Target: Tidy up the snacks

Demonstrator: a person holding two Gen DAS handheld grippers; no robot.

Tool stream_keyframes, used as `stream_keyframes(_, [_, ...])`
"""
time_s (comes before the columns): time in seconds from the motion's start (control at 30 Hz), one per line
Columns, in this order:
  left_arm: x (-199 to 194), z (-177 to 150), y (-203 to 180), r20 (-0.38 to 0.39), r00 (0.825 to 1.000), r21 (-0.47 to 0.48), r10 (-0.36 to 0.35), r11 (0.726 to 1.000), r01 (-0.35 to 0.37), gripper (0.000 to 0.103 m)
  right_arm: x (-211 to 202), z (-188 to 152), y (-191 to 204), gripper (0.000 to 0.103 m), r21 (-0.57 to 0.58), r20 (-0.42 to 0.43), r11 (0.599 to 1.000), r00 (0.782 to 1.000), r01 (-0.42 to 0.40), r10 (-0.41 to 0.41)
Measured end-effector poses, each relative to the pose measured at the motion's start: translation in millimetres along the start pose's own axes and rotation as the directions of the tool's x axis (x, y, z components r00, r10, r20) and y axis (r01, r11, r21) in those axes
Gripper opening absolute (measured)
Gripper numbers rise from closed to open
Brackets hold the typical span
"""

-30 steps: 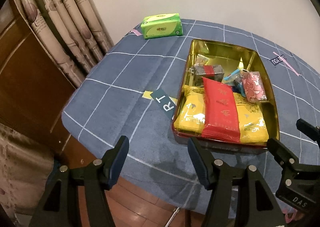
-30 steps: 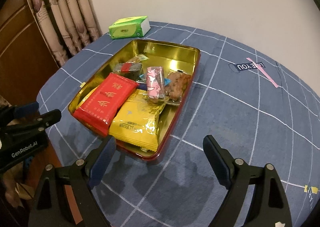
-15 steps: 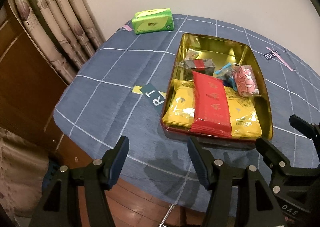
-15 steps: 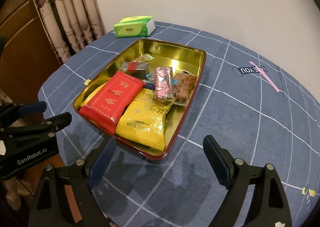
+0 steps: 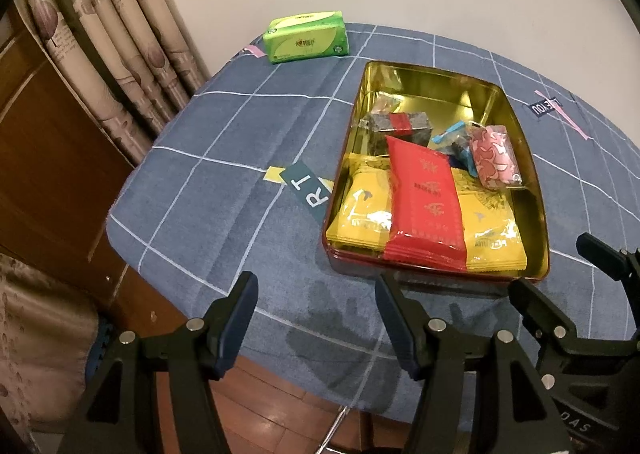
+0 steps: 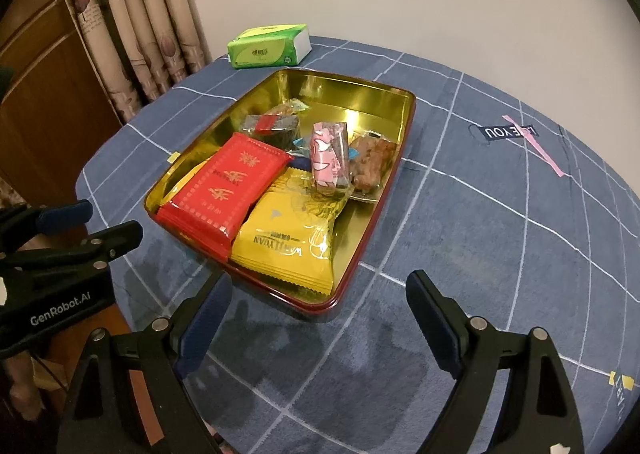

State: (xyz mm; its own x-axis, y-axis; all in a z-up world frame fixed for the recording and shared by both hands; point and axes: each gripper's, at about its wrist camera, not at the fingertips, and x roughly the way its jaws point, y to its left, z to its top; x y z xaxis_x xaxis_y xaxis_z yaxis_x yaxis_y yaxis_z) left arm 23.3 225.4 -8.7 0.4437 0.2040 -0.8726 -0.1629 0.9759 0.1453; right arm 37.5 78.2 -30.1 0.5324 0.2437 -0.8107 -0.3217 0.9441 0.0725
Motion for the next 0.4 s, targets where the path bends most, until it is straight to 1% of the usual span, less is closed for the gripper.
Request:
stream_keyframes(0.23, [-0.1, -0.4, 2.9, 0.006, 1.0, -0.006, -0.019, 1.0, 0.019, 0.062, 0.6, -0.5, -0.6, 0.086, -0.002, -0.002, 1.0, 1.0, -0.003, 0.003])
stream_keyframes(0.4, [1.0, -0.9, 1.7, 0.005, 1.0, 0.002, -0.017, 1.0, 0.017, 0.062, 1.0, -0.9, -0.9, 0.086, -0.003, 0.0, 1.0, 1.0, -0.001, 0.001])
